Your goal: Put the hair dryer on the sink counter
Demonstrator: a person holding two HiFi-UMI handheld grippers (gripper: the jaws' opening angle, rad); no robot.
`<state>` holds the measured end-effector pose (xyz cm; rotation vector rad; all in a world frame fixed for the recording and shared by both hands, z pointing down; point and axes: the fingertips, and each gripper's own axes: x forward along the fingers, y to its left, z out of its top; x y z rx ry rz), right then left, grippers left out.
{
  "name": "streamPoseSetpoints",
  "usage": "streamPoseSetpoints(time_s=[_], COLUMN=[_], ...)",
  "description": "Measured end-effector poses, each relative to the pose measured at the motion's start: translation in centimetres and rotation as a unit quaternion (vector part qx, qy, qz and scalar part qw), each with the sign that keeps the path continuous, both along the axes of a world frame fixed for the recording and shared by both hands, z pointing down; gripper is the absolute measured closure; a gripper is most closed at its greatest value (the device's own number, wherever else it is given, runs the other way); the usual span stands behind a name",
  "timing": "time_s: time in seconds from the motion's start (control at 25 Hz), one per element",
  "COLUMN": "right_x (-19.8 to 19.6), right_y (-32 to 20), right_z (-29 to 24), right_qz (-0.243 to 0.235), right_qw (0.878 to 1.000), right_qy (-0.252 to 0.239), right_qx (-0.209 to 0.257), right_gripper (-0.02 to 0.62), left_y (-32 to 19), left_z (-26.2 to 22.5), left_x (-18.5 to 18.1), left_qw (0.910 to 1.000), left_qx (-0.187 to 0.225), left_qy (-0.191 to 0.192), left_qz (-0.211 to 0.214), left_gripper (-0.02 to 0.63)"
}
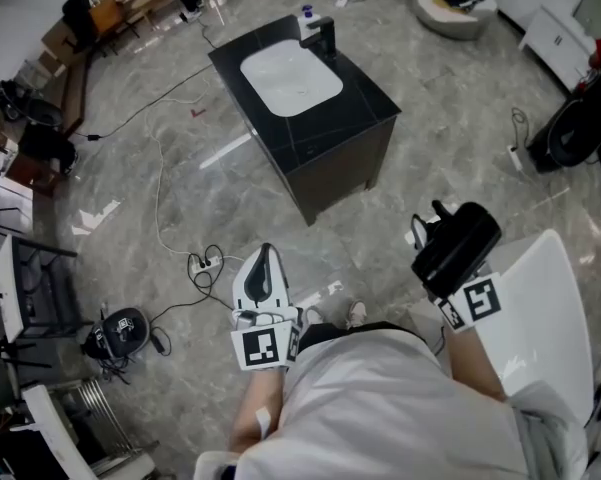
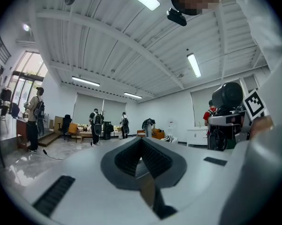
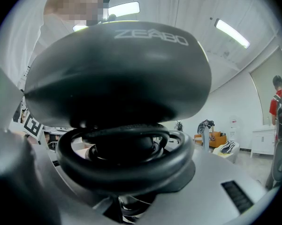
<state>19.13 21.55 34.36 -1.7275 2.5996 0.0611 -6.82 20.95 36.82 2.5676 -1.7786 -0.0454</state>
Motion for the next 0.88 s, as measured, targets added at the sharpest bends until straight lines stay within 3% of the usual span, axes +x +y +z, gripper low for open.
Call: streamPoseSetpoints(time_s=[0.6, 0.88], right_x=[2.9, 3.1], right_y=[-2.0, -3.3], right_z=[1.2, 1.5], right_qz=[-0.037, -0.037], right_qw=[0.999, 0.999], right_qy=[-0.008, -0.008], right_qx=[-0.001, -0.005], right_gripper=[0.416, 0.416], left_y=[-0.7, -2.6], left_z=[-0.2, 0.2], left_x=[2.4, 3.1], left_qw=[0.999, 0.9994], left_qx=[0.01, 0.009], left_qy=[-0.011, -0.01], left_qz=[-0.042, -0.033], left_gripper=[0.604, 0.604])
